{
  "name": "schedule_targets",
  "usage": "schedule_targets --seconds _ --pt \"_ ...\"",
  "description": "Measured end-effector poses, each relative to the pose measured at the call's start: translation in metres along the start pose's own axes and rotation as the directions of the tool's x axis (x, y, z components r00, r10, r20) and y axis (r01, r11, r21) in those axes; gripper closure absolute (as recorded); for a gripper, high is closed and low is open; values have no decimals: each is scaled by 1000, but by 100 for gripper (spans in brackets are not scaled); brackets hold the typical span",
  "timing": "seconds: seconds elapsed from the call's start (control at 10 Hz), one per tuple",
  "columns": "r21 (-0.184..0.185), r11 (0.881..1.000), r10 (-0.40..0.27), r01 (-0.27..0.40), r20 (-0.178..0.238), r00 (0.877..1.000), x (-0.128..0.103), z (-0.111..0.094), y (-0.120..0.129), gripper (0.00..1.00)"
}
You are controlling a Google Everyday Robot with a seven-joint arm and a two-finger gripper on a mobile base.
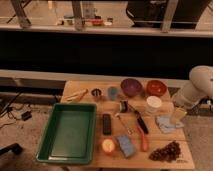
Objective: Place towel in purple bowl
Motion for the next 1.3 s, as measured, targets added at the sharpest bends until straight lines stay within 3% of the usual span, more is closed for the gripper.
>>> schedule_targets --seconds 0.3,0.9,1.3 --pt "-18 1000 24 -24 12 1000 7 14 2 20" --pt "-31 997 76 -74 82 994 35 45 -1 20" --pt "-86 994 79 -73 68 995 50 81 2 20"
